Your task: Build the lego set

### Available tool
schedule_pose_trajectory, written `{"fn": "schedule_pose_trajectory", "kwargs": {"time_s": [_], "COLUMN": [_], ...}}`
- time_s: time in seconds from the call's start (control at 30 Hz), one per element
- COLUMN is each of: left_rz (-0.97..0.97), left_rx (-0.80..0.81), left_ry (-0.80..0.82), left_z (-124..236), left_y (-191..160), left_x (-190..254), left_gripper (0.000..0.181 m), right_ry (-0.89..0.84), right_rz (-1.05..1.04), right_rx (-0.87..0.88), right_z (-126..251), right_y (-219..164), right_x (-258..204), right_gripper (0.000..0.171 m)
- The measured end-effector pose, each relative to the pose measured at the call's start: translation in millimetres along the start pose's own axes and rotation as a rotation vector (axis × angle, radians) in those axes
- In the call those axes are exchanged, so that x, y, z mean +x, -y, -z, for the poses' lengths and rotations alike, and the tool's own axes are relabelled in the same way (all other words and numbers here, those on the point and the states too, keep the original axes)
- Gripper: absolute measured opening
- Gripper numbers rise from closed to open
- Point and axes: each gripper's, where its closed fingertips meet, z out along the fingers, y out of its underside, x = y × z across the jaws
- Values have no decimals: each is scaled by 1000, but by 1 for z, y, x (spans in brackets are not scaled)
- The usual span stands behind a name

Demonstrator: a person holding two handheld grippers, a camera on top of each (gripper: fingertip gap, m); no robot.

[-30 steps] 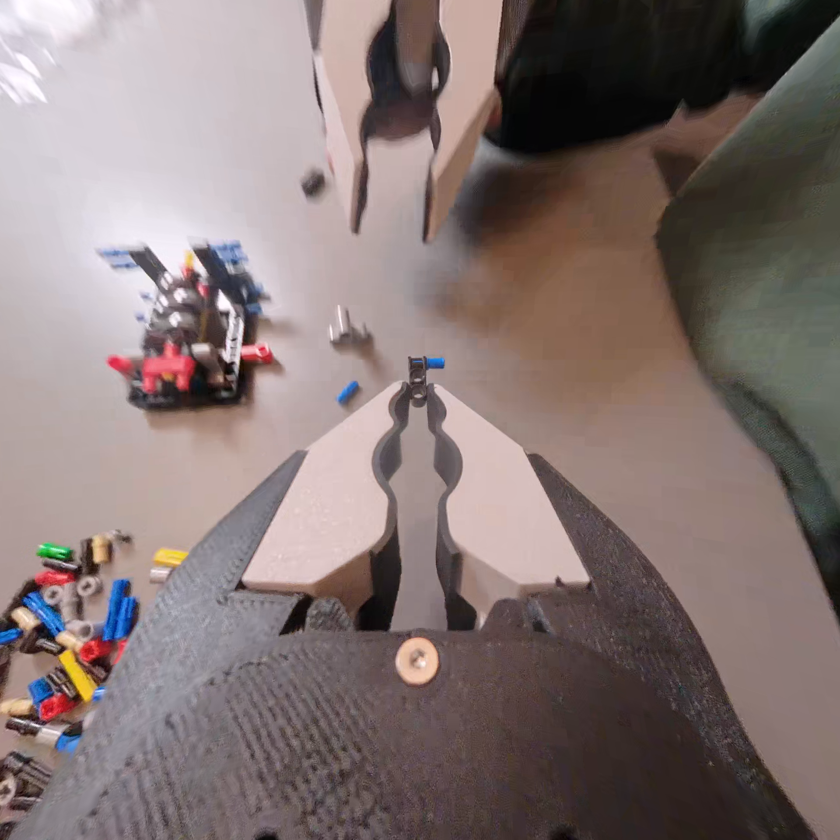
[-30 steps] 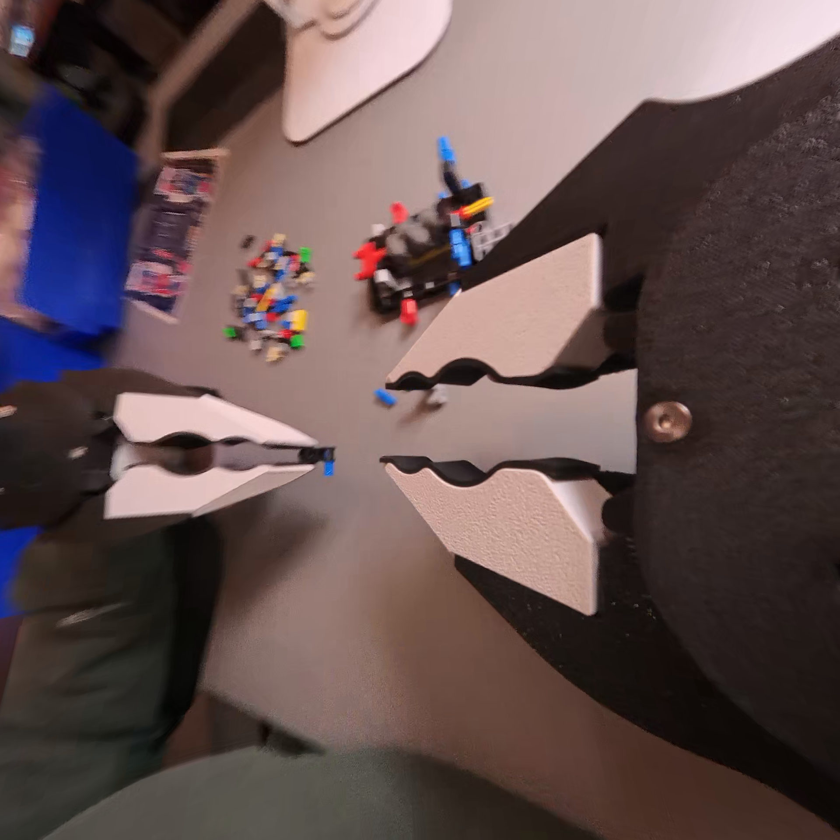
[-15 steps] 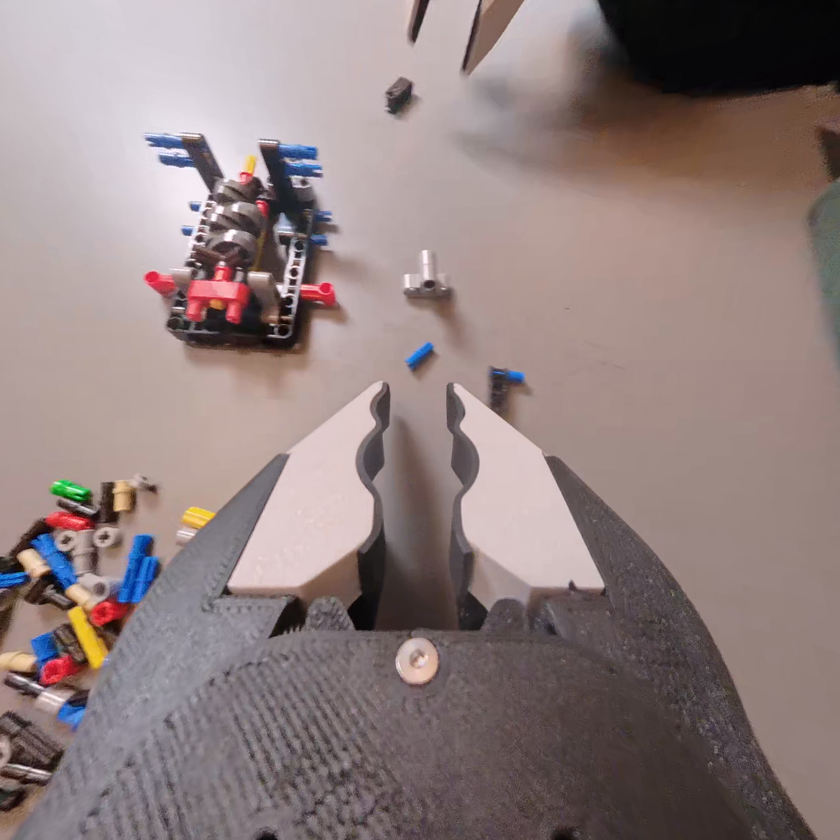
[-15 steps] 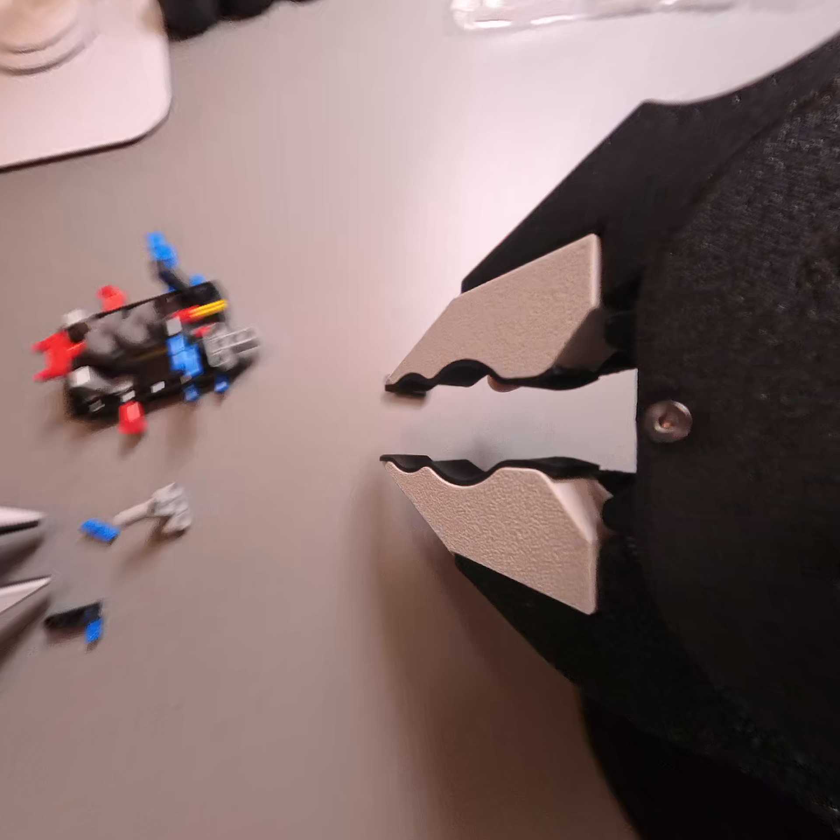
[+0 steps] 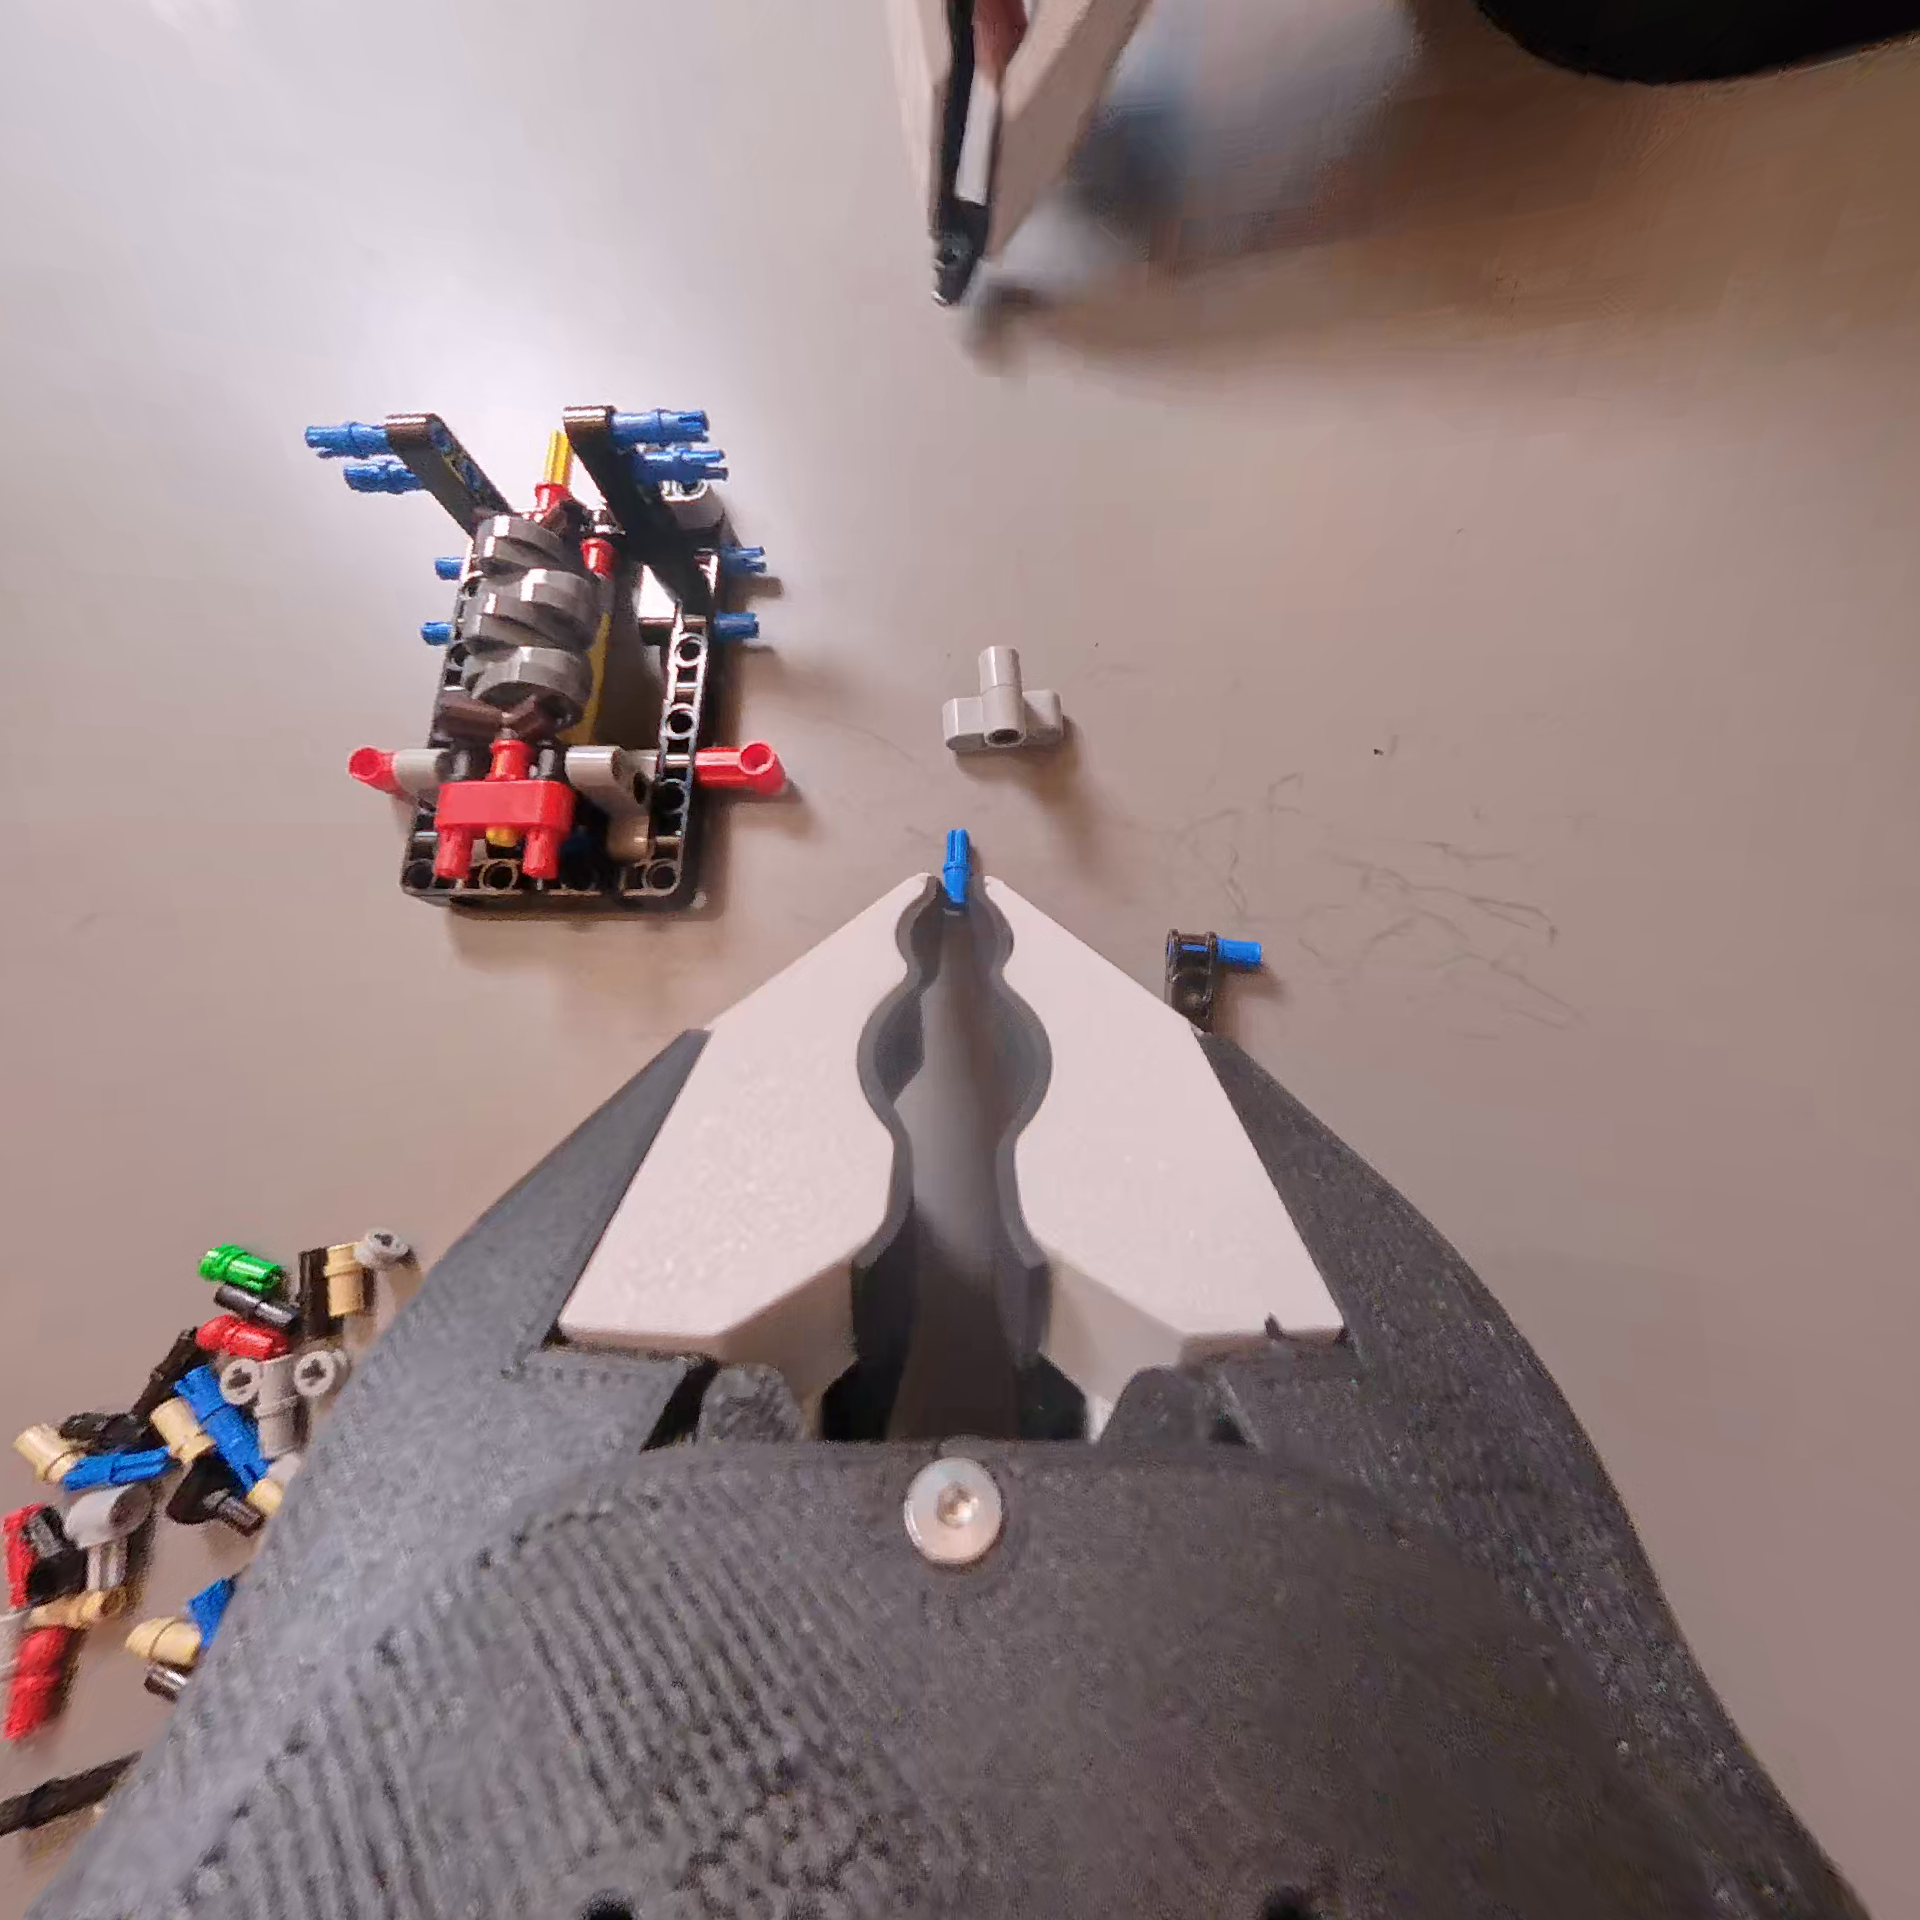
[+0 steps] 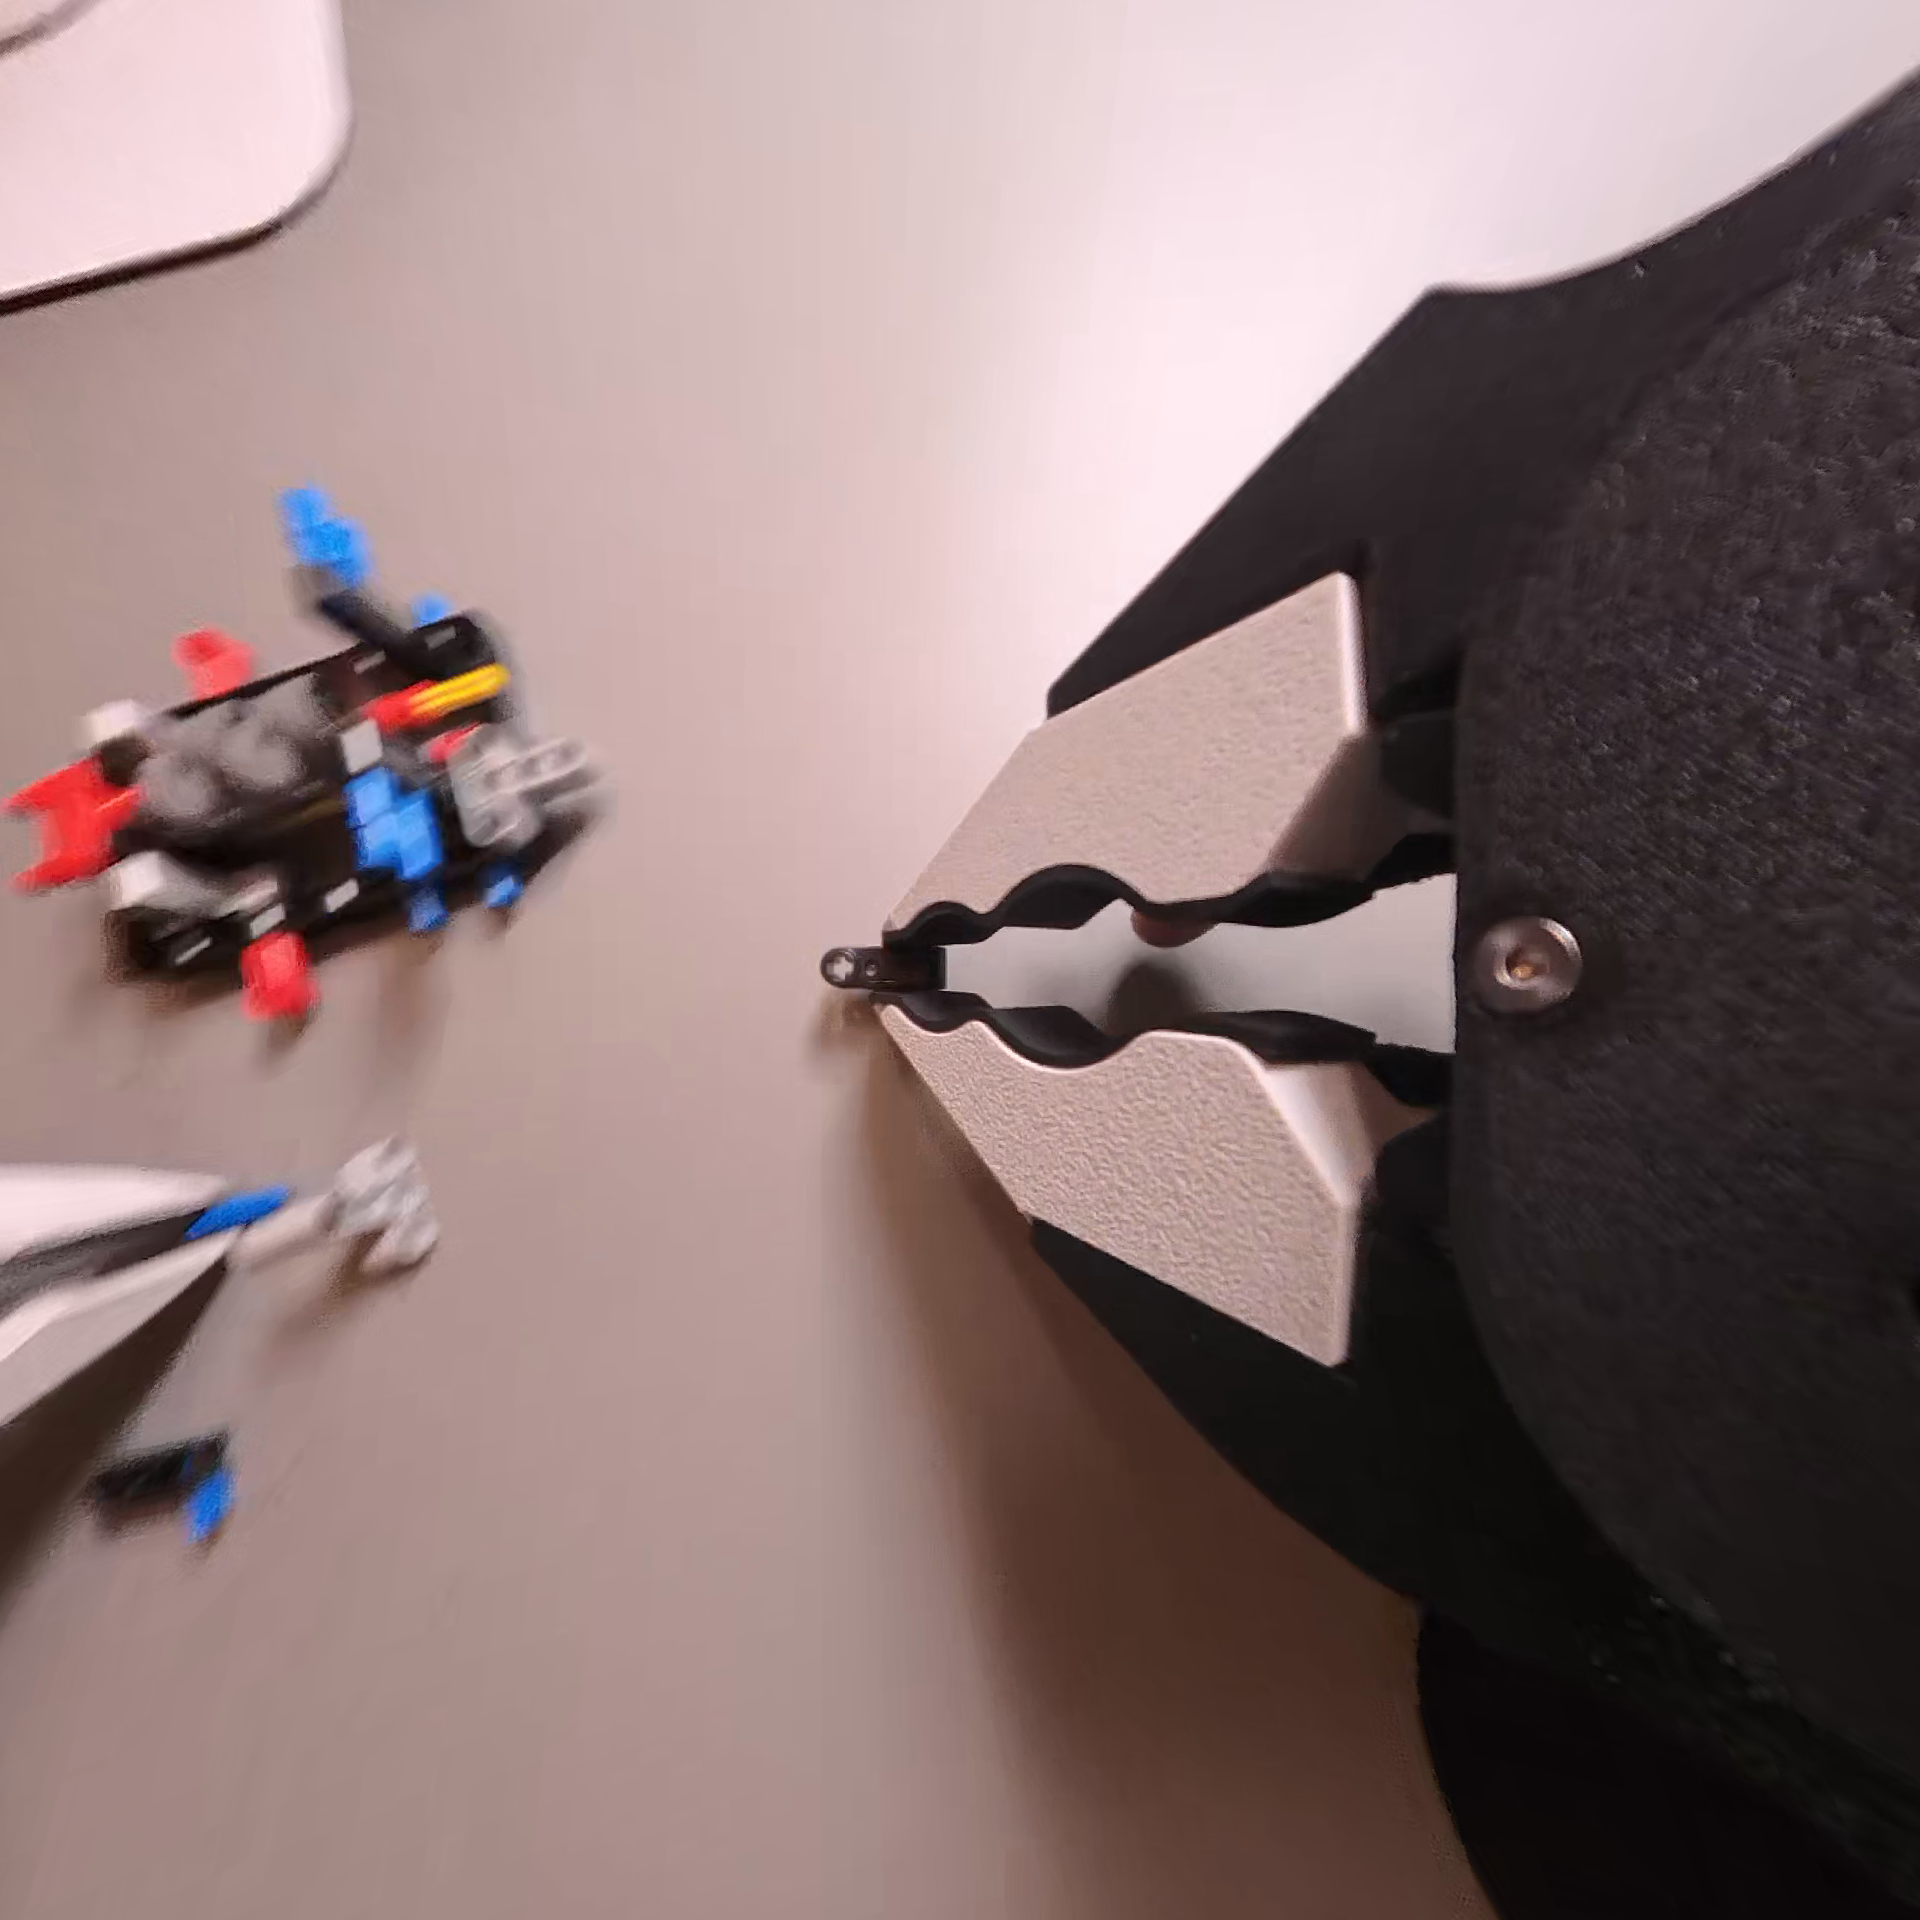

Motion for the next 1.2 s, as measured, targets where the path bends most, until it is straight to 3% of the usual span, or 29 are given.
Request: {"fn": "schedule_pose_trajectory", "kwargs": {"time_s": [0.13,0.33,0.57,0.77,1.2], "left_rz": [21,4,-7,-6,149], "left_rx": [43,95,38,21,237], "left_ry": [-19,-102,-207,-225,-283], "left_z": [6,20,21,14,35], "left_y": [4,11,5,4,37], "left_x": [2,24,57,65,58], "left_gripper": [3,3,3,3,3], "right_ry": [123,146,105,126,48], "right_rz": [138,266,262,221,282], "right_rx": [177,87,69,90,329], "right_z": [-6,-48,-56,-49,-27], "right_y": [62,84,83,79,117], "right_x": [-58,-105,-102,-97,-100], "right_gripper": [5,6,7,22,2]}}
